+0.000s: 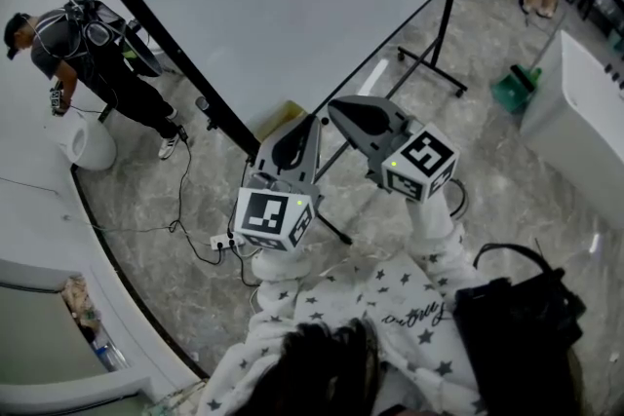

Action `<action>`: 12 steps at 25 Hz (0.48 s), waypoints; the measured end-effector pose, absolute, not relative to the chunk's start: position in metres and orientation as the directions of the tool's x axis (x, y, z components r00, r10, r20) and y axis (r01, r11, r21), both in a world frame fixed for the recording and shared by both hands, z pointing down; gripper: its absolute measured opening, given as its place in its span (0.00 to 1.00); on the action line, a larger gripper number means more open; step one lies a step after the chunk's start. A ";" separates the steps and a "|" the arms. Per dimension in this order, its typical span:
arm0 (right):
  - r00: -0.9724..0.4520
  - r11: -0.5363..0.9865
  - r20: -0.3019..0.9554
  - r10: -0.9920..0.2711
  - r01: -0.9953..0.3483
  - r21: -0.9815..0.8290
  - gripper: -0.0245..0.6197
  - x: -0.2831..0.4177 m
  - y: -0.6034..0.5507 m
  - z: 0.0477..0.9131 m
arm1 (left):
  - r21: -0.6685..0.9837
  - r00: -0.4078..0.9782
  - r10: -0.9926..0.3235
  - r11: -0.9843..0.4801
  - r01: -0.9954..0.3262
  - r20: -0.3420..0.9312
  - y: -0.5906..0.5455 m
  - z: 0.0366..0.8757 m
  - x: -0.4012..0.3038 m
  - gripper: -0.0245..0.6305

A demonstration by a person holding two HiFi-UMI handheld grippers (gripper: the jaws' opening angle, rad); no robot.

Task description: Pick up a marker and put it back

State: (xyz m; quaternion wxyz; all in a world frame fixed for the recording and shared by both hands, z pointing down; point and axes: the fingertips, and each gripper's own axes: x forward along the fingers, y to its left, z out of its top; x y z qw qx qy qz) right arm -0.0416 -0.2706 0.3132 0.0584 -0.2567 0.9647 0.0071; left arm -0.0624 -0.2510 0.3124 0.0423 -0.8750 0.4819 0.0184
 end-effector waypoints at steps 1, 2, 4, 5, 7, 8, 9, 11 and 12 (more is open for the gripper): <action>-0.861 0.868 -0.116 -0.495 -0.497 -0.017 0.05 -0.041 -0.270 0.313 | -0.057 0.536 -0.841 -0.533 -0.844 -0.073 -0.251 0.312 -0.062 0.04; -0.861 0.868 -0.117 -0.495 -0.496 -0.017 0.05 -0.040 -0.270 0.313 | -0.057 0.537 -0.840 -0.534 -0.843 -0.073 -0.250 0.312 -0.061 0.04; -0.861 0.868 -0.118 -0.494 -0.496 -0.016 0.05 -0.040 -0.269 0.313 | -0.058 0.539 -0.839 -0.536 -0.842 -0.074 -0.250 0.311 -0.060 0.04; -0.861 0.868 -0.118 -0.494 -0.496 -0.015 0.05 -0.039 -0.269 0.313 | -0.058 0.540 -0.838 -0.537 -0.842 -0.075 -0.250 0.311 -0.059 0.04; -0.861 0.868 -0.120 -0.495 -0.497 -0.013 0.05 -0.039 -0.270 0.314 | -0.059 0.543 -0.836 -0.540 -0.840 -0.076 -0.249 0.311 -0.058 0.04; -0.861 0.868 -0.120 -0.494 -0.497 -0.013 0.05 -0.039 -0.270 0.314 | -0.059 0.544 -0.836 -0.541 -0.839 -0.076 -0.249 0.311 -0.057 0.04; -0.861 0.868 -0.120 -0.494 -0.496 -0.013 0.05 -0.039 -0.269 0.314 | -0.059 0.545 -0.835 -0.542 -0.838 -0.075 -0.249 0.311 -0.057 0.04; -0.861 0.868 -0.121 -0.494 -0.496 -0.011 0.05 -0.039 -0.270 0.314 | -0.057 0.544 -0.836 -0.541 -0.839 -0.075 -0.249 0.310 -0.057 0.04; -0.861 0.868 -0.122 -0.494 -0.497 -0.010 0.05 -0.039 -0.270 0.314 | -0.056 0.543 -0.836 -0.540 -0.840 -0.076 -0.249 0.309 -0.057 0.04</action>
